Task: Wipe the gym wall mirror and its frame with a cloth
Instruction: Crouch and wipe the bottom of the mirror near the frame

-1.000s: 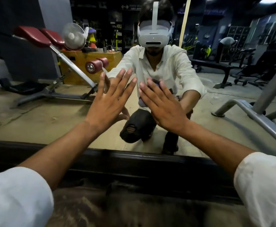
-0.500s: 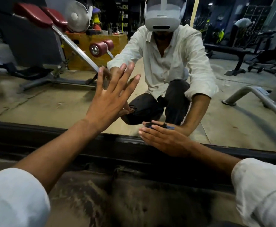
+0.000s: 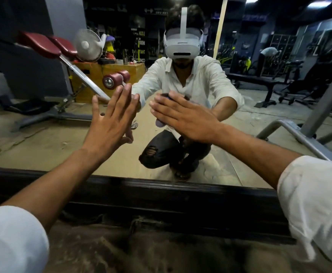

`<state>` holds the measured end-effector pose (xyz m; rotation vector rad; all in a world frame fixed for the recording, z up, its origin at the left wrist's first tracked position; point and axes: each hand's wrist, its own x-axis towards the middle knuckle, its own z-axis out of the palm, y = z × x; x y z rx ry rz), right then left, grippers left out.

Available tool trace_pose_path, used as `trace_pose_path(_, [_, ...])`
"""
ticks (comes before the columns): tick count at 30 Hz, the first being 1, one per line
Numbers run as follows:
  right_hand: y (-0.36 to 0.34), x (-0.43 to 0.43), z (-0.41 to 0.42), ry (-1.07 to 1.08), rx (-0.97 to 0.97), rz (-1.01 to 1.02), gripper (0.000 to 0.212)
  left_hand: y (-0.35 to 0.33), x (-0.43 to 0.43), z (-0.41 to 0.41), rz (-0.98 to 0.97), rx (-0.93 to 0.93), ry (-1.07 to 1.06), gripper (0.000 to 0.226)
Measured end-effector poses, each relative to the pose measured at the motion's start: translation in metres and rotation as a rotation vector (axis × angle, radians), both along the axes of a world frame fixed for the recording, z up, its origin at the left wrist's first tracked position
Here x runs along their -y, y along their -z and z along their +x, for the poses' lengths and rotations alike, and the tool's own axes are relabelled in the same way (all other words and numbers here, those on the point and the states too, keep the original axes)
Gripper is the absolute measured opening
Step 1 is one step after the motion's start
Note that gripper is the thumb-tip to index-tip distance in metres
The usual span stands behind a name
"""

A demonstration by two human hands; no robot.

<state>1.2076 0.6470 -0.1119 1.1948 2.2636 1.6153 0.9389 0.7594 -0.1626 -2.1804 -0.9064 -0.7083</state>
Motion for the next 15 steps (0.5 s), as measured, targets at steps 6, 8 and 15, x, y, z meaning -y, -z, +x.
trace_pose_path(6, [0.036, -0.021, -0.04, -0.02, -0.341, 0.163, 0.06, 0.003, -0.004, -0.004, 0.035, -0.006, 0.036, 0.141])
trace_pose_path(8, [0.073, -0.032, -0.045, -0.038, -0.276, 0.132, 0.06, 0.01, -0.009, -0.01, 0.069, -0.026, 0.052, 0.131])
trace_pose_path(15, [0.197, -0.039, -0.065, -0.06, -0.142, -0.126, 0.058, 0.063, -0.032, -0.036, 0.087, -0.136, 0.04, 0.126])
